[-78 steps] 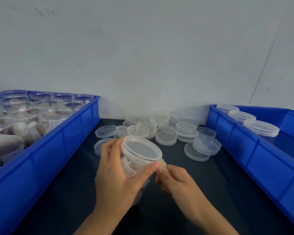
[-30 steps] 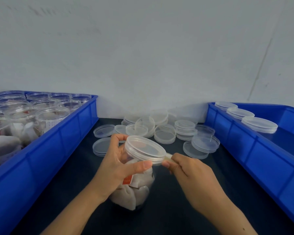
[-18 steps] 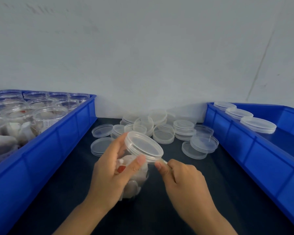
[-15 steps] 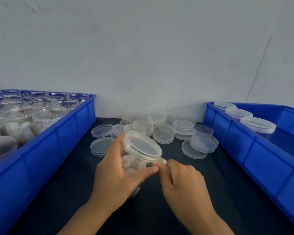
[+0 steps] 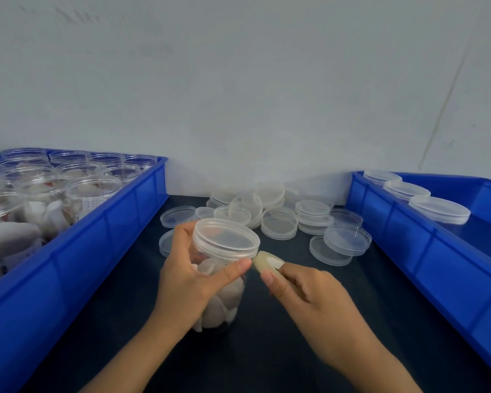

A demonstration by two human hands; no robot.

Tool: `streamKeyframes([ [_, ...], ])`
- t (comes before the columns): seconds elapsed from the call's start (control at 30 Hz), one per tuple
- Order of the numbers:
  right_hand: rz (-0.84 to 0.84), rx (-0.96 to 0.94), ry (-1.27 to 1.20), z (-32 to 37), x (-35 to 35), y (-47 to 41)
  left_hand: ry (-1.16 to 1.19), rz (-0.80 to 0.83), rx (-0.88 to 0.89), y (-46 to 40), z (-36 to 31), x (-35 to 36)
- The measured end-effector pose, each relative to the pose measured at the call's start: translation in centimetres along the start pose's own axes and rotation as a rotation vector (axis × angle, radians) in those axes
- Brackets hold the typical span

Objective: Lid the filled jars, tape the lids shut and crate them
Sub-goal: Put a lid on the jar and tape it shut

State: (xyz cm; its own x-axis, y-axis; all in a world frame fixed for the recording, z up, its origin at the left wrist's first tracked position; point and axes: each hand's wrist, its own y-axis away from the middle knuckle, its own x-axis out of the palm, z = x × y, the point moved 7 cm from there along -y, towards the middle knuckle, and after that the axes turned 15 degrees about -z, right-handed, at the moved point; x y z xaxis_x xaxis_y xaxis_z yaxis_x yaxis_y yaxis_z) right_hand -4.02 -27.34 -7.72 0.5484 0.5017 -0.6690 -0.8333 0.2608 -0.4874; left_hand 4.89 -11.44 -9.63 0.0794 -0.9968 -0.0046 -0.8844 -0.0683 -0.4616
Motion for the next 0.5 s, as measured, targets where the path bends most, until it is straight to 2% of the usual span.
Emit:
streamKeyframes([
  [0.1, -0.031, -0.057, 0.079, 0.0, -0.8, -0.3, 0.033, 0.029, -0.008, -0.4, 0.2, -0.2],
  [0.3, -0.036, -0.063, 0.138, -1.0, -1.7, -0.9, 0.064, 0.216, 0.023, -0.6, -0.3, 0.9],
  [0.5, -0.029, -0.116, 0.164, -0.8, -1.4, -1.1, 0.164, 0.316, -0.083, -0.8, 0.3, 1.3],
])
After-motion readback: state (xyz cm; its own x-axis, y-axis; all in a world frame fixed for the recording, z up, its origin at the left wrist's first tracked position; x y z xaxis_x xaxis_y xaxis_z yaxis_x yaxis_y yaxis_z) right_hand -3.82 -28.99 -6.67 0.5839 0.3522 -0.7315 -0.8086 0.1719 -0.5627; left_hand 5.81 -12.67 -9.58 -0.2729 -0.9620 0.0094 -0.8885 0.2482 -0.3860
